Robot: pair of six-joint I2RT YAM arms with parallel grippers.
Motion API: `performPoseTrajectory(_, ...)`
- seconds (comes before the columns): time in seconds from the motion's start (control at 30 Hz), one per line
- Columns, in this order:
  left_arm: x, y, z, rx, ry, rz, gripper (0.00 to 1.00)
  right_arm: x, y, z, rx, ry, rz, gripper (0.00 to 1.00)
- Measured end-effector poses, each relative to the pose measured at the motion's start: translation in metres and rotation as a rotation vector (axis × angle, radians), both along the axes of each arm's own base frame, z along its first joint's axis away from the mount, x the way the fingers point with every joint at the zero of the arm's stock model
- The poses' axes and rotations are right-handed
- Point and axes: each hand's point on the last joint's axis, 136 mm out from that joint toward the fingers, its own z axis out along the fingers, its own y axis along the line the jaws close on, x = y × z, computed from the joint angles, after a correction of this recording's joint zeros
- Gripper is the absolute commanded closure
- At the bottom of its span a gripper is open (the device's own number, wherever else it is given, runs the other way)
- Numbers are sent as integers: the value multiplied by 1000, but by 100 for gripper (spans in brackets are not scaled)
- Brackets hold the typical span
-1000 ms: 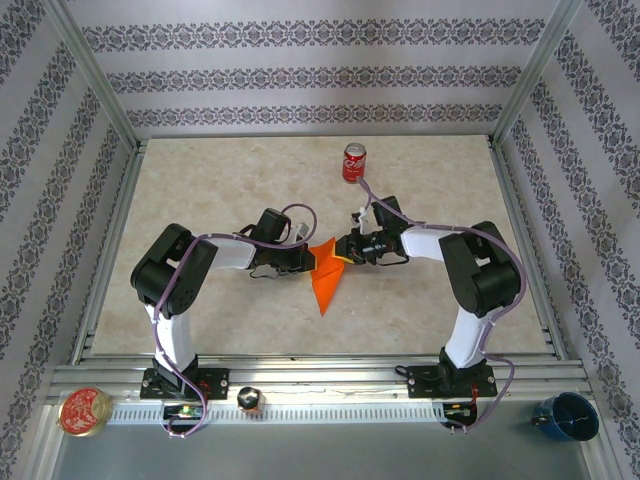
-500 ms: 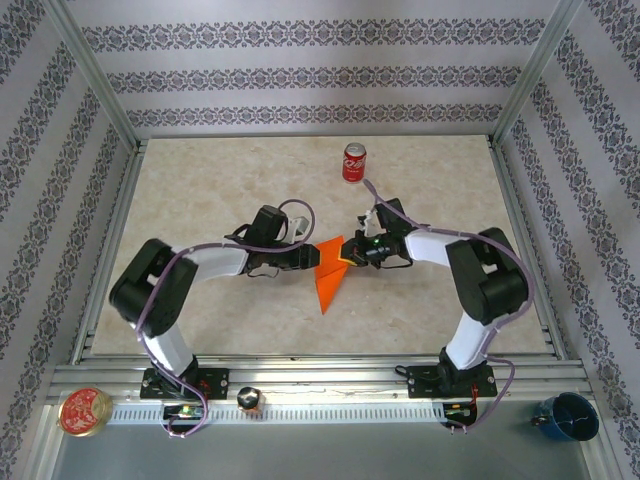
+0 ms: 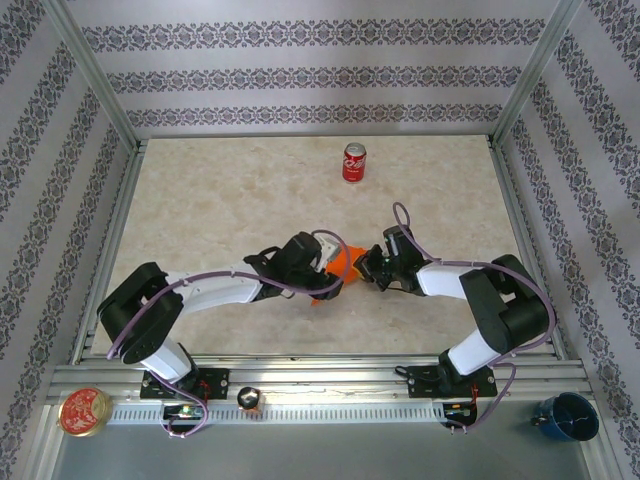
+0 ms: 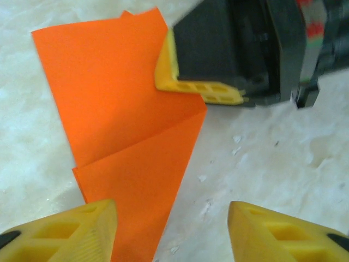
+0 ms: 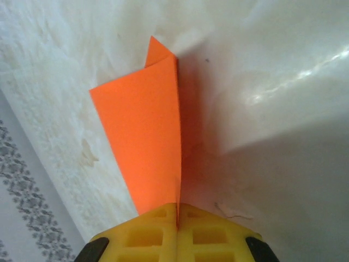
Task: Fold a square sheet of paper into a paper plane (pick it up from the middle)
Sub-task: Fold the wing for the fifth time at the center of the table.
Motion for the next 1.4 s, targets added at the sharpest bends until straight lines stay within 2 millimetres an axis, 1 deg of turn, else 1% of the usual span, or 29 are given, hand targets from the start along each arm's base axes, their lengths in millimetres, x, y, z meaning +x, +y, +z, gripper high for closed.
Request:
performPoseTrajectory(0.13,-12,-2,-8,86,-55,-69,37,7,4,10,26,-28,-36,100)
performPoseTrajectory(0.27,-18,-3,-26,191,-75,-118,38,12,4,14,44,-37,-61,100)
performPoseTrajectory(0.37,-18,-2,-38,264,-91,-130,41,13,5,16,51,-40,-70,100)
performPoseTrajectory(0.47,-15,2,-44,319,-110,-125,44,14,5,17,57,-41,-75,100)
performPoseTrajectory(0.73,2,2,-34,372,-198,-88,46,16,6,19,64,-48,-78,100)
performPoseTrajectory(0.9,9,1,-36,406,-230,-79,54,17,6,20,68,-52,-79,100)
performPoseTrajectory(1.0,9,1,-42,437,-236,-87,57,17,6,20,69,-53,-80,100)
performPoseTrajectory(1.1,8,5,-45,469,-244,-93,61,17,6,21,70,-54,-80,100)
performPoseTrajectory(1.27,11,8,-44,493,-263,-85,66,17,6,21,72,-54,-81,100)
performPoseTrajectory(1.33,12,10,-44,500,-270,-82,71,17,6,21,72,-53,-81,100)
performPoseTrajectory(1.4,14,10,-43,507,-277,-79,72,17,6,21,72,-54,-81,100)
